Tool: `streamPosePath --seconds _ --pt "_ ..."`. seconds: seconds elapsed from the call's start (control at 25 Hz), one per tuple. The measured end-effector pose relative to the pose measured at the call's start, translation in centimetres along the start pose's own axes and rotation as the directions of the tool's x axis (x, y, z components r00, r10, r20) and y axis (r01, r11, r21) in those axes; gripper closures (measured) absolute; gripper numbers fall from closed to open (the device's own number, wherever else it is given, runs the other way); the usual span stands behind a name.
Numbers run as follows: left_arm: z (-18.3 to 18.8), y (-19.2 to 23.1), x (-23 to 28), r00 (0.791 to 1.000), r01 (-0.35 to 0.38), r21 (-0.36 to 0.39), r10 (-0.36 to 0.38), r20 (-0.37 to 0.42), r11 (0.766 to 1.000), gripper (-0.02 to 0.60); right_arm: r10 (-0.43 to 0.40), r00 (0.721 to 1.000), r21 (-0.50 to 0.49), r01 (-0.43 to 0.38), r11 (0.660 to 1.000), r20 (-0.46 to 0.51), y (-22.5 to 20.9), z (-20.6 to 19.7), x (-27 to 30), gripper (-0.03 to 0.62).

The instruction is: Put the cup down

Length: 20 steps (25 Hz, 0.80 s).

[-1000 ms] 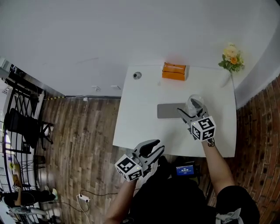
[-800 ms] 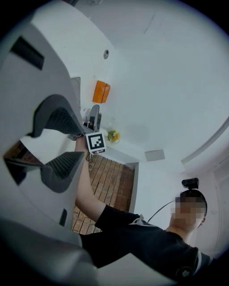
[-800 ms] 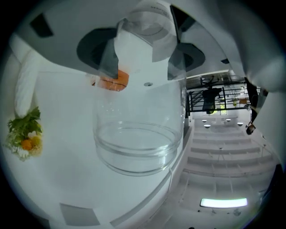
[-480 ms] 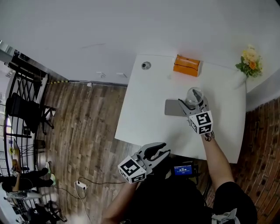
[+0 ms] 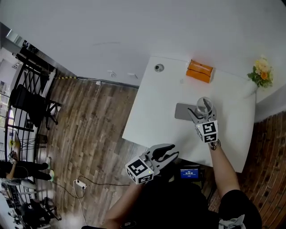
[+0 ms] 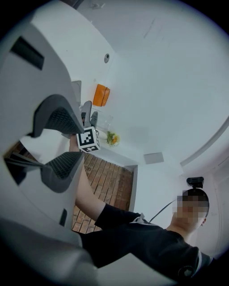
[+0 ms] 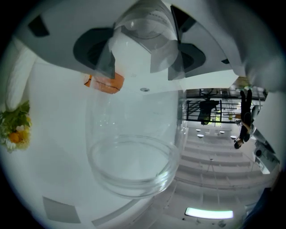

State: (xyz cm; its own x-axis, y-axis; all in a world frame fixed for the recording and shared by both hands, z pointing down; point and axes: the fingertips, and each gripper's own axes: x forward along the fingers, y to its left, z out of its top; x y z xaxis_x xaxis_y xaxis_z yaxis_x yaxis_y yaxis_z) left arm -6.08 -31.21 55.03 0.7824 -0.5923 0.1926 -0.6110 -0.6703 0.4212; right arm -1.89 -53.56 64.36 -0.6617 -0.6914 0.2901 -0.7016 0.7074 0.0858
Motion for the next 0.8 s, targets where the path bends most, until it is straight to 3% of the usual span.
streamPosePath --seconds 0.16,0.24,0.52,0.8 --pt "0.0 -0.3 -0.5 1.0 -0.008 0.0 0.008 0.013 1.0 0.449 -0.006 1.0 -0.017 0.006 1.0 -0.02 0.0 -0.6 -0.7 0.208" --pt "-0.3 -0.4 -0.8 1.0 -0.016 -0.005 0.016 0.017 1.0 0.449 -0.002 0.999 -0.001 0.002 1.0 -0.032 -0.1 -1.0 -1.3 0.182" --pt "-0.6 -0.7 -1.2 0.999 -0.016 -0.012 0.017 0.031 1.0 0.449 -0.025 0.996 0.072 0.032 0.997 -0.089 -0.1 -4.0 -5.9 0.18" --pt "-0.2 -0.5 -1.0 0.998 -0.013 0.008 0.013 0.054 1.0 0.451 -0.029 0.994 0.256 0.054 0.965 -0.101 0.0 -4.1 -11.0 0.181"
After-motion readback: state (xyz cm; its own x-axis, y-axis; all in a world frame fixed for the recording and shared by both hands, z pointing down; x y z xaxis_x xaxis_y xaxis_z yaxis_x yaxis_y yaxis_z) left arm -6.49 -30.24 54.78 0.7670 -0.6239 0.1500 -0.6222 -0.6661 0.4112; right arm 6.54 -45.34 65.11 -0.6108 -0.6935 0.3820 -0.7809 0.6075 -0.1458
